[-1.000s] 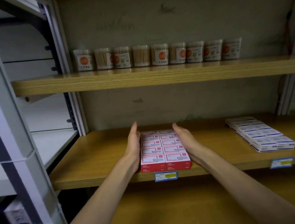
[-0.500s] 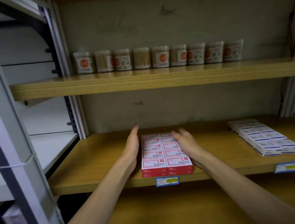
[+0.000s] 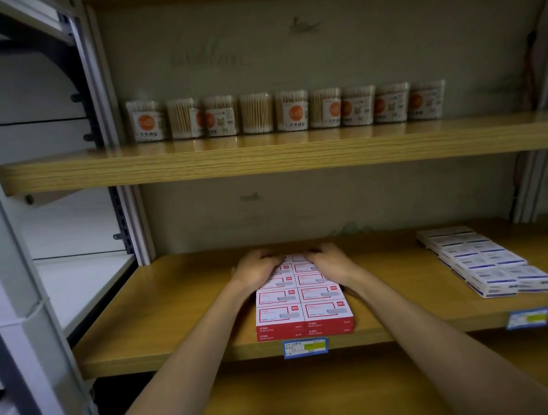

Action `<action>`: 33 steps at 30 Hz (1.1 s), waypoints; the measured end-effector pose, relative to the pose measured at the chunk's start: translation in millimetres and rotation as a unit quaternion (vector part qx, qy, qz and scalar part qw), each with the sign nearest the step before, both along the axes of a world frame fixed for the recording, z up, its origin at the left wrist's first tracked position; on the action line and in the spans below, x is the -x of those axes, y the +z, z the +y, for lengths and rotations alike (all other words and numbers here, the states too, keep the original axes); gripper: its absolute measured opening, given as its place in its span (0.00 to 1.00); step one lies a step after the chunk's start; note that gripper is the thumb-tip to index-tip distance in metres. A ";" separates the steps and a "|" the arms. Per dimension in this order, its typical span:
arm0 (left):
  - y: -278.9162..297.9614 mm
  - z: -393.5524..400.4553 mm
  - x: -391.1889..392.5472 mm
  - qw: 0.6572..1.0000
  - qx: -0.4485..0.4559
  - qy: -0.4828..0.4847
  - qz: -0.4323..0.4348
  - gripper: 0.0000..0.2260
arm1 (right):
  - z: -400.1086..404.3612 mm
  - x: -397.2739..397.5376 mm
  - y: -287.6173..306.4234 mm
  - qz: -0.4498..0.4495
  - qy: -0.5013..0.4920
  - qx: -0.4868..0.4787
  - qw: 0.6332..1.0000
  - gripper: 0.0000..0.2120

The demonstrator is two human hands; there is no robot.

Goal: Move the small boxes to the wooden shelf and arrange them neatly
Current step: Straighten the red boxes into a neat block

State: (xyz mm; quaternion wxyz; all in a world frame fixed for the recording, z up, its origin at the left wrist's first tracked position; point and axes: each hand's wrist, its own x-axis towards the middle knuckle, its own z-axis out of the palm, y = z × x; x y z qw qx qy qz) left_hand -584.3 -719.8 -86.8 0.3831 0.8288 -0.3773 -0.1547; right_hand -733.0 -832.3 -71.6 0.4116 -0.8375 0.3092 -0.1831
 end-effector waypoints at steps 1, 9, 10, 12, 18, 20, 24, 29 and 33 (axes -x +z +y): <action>2.8 2.1 2.9 1.000 -0.004 0.002 -0.001 0.26 | -0.7 -1.5 0.1 0.002 0.000 0.001 1.000 0.13; 19.5 11.4 22.3 0.997 -0.059 -0.009 -0.052 0.21 | -30.0 -27.0 -21.2 0.093 -0.009 0.066 0.993 0.26; 20.1 11.4 23.3 0.996 -0.063 -0.008 -0.057 0.20 | -28.2 -26.1 -19.8 0.098 -0.011 0.069 0.993 0.25; 20.7 10.8 24.0 0.996 -0.067 -0.006 -0.063 0.19 | -23.3 -22.9 -15.7 0.102 -0.018 0.067 0.992 0.23; 20.9 11.2 24.5 0.996 -0.068 -0.006 -0.063 0.17 | -12.8 -12.1 -7.1 0.085 -0.016 0.045 0.995 0.19; 19.3 11.2 22.5 0.998 -0.054 -0.013 -0.033 0.16 | -2.7 -3.5 0.1 0.046 -0.014 0.008 0.999 0.18; 21.8 22.1 29.0 0.987 0.093 -0.009 0.134 0.21 | 24.9 22.9 14.2 -0.067 -0.031 -0.132 0.989 0.16; 33.0 60.1 70.2 0.921 0.235 0.011 0.312 0.23 | 38.9 40.4 5.1 -0.135 -0.036 -0.231 0.963 0.31; 40.6 74.8 92.0 0.923 0.220 0.011 0.316 0.22 | 62.0 48.2 16.7 -0.106 -0.028 -0.188 0.976 0.30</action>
